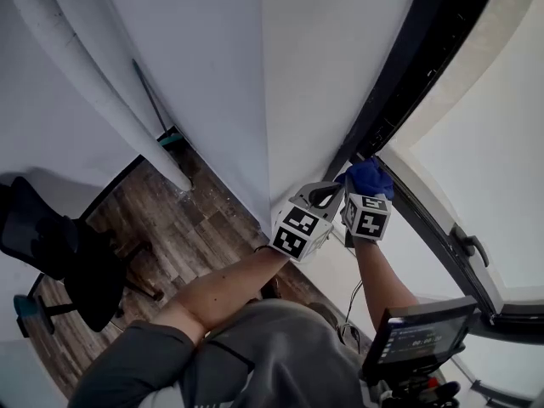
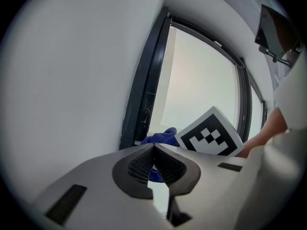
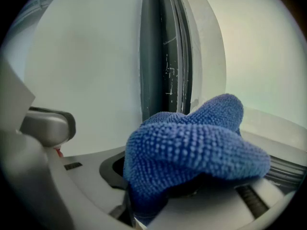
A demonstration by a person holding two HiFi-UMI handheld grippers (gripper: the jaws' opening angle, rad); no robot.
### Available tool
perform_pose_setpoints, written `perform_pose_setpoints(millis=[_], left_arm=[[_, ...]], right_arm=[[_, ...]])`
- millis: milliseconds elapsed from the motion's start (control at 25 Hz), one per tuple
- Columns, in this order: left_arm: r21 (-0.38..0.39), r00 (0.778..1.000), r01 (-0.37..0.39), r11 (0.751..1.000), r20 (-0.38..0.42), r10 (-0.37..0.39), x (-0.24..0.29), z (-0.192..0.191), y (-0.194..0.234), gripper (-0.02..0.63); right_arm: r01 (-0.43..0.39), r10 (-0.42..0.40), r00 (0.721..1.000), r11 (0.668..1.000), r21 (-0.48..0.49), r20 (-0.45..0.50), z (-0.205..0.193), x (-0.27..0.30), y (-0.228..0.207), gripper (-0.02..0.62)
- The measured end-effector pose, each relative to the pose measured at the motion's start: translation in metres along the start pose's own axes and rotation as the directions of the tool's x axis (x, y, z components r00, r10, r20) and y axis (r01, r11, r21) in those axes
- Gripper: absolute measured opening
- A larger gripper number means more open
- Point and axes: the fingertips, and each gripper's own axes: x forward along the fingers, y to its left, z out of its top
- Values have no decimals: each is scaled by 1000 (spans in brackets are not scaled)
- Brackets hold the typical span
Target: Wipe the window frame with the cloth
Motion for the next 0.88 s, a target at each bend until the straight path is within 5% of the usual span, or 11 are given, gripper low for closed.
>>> perform_pose_setpoints(millis=[480,880], left_arm=[[6,997,-60,998,55,60,4,32,-3,5],[29,983,-116,993,145,111,-10,117,-17,5]], right_arm=[[-71,71,997,997,-24,-7,35,-6,0,160],[-133,137,987,990,-53,87,132,-57,13,160]])
